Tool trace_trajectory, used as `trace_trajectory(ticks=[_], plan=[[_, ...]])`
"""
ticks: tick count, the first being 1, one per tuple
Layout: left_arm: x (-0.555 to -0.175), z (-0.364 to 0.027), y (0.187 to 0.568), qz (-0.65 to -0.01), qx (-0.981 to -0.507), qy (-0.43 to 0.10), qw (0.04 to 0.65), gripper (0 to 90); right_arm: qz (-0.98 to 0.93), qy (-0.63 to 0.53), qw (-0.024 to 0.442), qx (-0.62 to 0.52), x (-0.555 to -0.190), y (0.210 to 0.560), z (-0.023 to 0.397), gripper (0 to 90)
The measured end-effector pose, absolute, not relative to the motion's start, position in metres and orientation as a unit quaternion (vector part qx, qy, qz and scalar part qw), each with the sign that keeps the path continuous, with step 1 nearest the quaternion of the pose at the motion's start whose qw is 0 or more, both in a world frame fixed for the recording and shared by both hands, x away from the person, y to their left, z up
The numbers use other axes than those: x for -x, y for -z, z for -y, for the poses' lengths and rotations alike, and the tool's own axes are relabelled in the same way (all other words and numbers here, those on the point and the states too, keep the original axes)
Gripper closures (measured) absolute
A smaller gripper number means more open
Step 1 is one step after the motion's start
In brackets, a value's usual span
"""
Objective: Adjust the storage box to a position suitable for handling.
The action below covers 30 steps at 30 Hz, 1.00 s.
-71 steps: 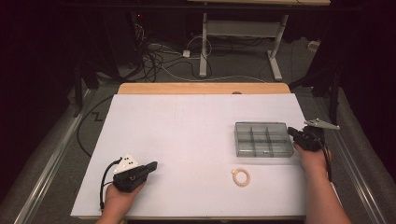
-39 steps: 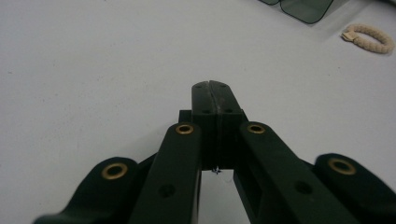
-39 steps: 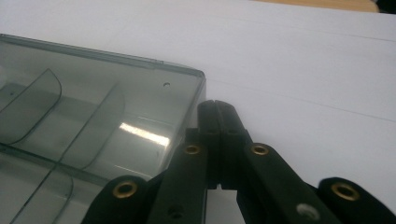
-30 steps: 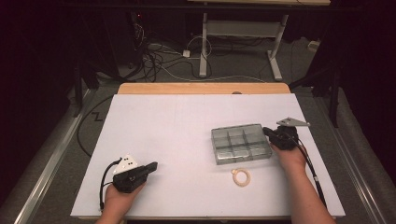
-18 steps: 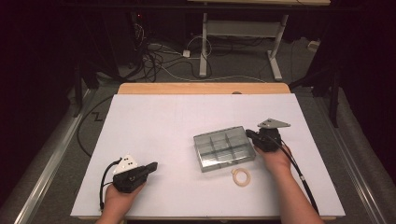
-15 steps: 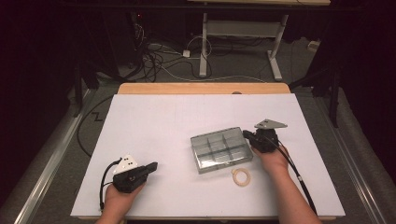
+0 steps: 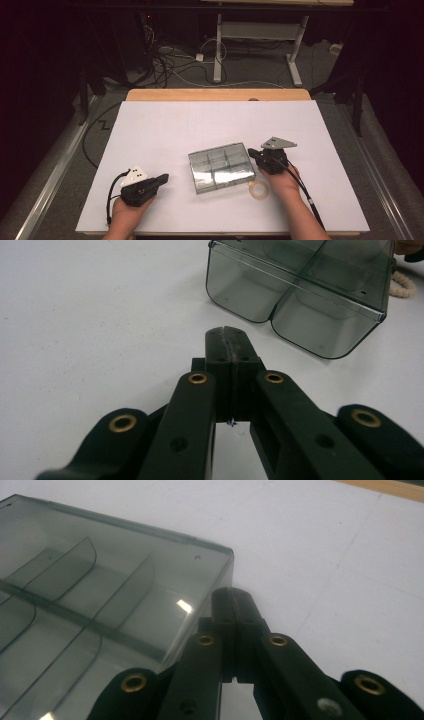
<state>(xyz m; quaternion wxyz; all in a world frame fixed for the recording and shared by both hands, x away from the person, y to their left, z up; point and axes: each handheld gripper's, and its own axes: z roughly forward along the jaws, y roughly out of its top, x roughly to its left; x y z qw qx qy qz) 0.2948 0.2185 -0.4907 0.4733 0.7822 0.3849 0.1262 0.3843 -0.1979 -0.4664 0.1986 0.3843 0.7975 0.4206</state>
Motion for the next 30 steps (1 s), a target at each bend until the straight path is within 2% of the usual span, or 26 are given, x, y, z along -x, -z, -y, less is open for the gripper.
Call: trace_trajectory(ticks=[16,30], plan=[[-0.295,-0.219,0.491,-0.387,-0.782,-0.125,0.473,87.8,-0.799,-0.434,0.185,-0.374,-0.355,0.472,0.200,90.0],[-0.296,-0.219,0.491,-0.395,-0.779,-0.124,0.471,87.7,-0.820,-0.448,0.166,-0.315,-0.307,0.471,0.166,90.0]])
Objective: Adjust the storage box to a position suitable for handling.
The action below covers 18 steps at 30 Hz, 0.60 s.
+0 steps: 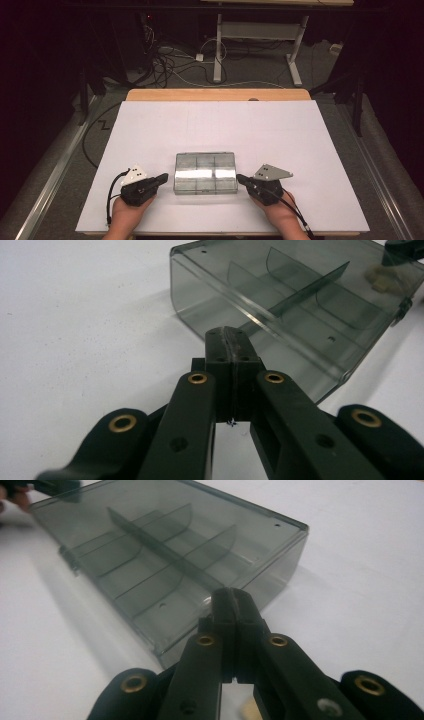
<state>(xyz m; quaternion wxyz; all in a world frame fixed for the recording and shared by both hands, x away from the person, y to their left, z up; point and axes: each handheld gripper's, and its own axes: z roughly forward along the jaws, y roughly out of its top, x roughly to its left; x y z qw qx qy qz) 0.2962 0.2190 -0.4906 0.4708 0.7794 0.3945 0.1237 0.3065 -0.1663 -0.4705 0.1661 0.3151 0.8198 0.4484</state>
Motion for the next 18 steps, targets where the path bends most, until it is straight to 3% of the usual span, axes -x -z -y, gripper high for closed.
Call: trace_trajectory(ticks=[8,18], plan=[[-0.297,-0.219,0.490,-0.405,-0.775,-0.125,0.469,87.7,-0.830,-0.439,0.167,-0.300,-0.295,0.469,0.155,90.0],[-0.299,-0.218,0.491,-0.413,-0.775,-0.122,0.463,87.8,-0.796,-0.420,0.198,-0.388,-0.290,0.471,0.227,90.0]])
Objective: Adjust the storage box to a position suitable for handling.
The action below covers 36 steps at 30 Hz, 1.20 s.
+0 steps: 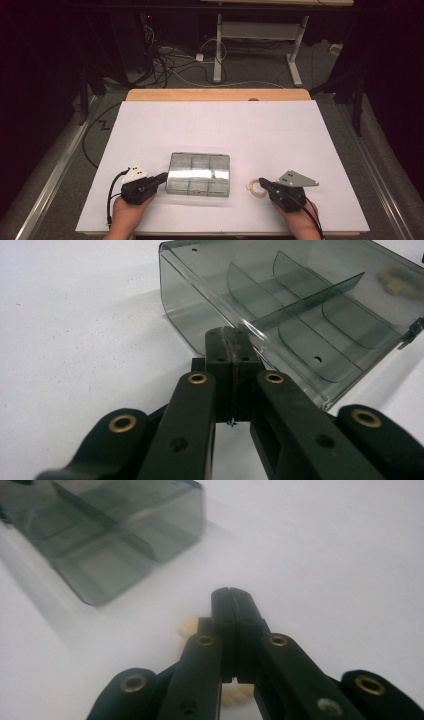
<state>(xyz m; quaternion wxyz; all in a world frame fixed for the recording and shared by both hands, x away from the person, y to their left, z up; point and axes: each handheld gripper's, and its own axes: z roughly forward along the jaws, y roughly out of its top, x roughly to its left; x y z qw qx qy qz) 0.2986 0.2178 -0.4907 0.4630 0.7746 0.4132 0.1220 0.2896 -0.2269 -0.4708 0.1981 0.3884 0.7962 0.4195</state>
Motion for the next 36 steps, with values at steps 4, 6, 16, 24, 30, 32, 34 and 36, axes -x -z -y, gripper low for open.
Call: trace_trajectory(ticks=[4,6,16,24,30,32,34,36], plan=[[-0.299,-0.218,0.491,-0.414,-0.775,-0.120,0.462,87.7,-0.796,-0.408,0.186,-0.406,-0.293,0.475,0.236,80.3],[-0.300,-0.218,0.491,-0.414,-0.775,-0.119,0.462,87.7,-0.800,-0.400,0.184,-0.407,-0.296,0.476,0.235,75.6],[-0.299,-0.218,0.491,-0.414,-0.775,-0.118,0.462,87.8,-0.813,-0.358,0.189,-0.418,-0.304,0.483,0.226,84.7],[-0.300,-0.218,0.491,-0.416,-0.774,-0.117,0.463,87.8,-0.792,-0.377,0.201,-0.436,-0.299,0.473,0.252,86.7],[-0.300,-0.218,0.491,-0.417,-0.775,-0.115,0.461,87.8,-0.776,-0.369,0.209,-0.466,-0.293,0.472,0.284,86.6],[-0.300,-0.217,0.491,-0.419,-0.774,-0.113,0.462,87.8,-0.778,-0.360,0.206,-0.471,-0.293,0.477,0.288,86.1],[-0.300,-0.217,0.491,-0.420,-0.773,-0.113,0.462,87.8,-0.779,-0.354,0.205,-0.476,-0.294,0.479,0.289,83.3],[-0.301,-0.218,0.491,-0.421,-0.772,-0.111,0.463,87.8,-0.775,-0.359,0.205,-0.477,-0.294,0.479,0.290,75.7]])
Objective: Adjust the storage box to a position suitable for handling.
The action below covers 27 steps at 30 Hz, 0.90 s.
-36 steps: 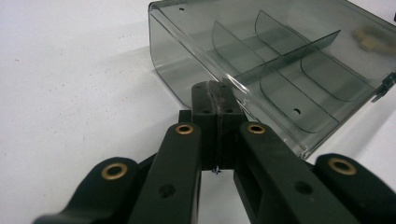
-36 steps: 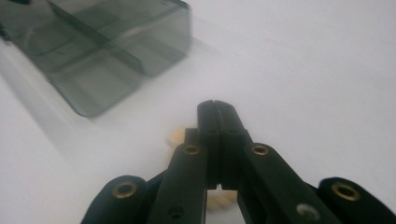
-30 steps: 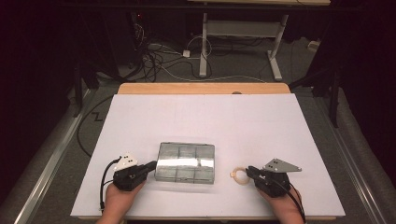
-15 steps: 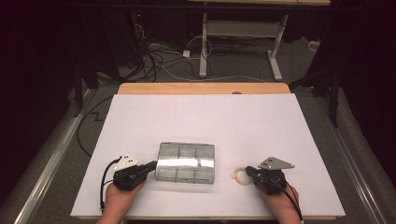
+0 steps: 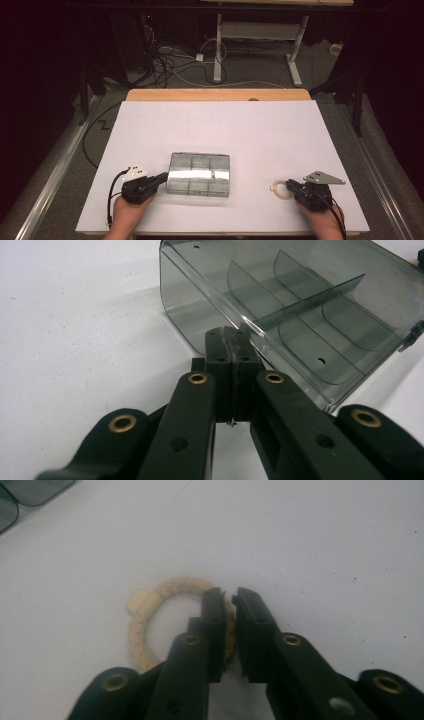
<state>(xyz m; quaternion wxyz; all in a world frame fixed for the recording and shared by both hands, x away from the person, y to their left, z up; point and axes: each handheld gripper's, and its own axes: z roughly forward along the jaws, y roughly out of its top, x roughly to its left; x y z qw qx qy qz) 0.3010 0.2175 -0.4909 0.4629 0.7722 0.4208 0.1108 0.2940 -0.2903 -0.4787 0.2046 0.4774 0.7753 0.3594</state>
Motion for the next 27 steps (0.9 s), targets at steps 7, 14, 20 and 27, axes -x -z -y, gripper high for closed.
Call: trace_trajectory(ticks=[7,14,20,27], plan=[[-0.311,-0.216,0.489,-0.424,-0.772,-0.120,0.457,87.7,-0.766,-0.381,0.216,-0.470,-0.291,0.470,0.291,72.6],[-0.340,-0.212,0.481,-0.444,-0.769,-0.133,0.441,87.9,-0.761,-0.394,0.223,-0.465,-0.288,0.465,0.290,83.5],[-0.352,-0.207,0.483,-0.456,-0.768,-0.124,0.432,88.0,-0.760,-0.404,0.227,-0.455,-0.286,0.463,0.289,90.0],[-0.351,-0.202,0.489,-0.444,-0.780,-0.112,0.426,88.0,-0.766,-0.405,0.219,-0.449,-0.287,0.466,0.284,90.0]])
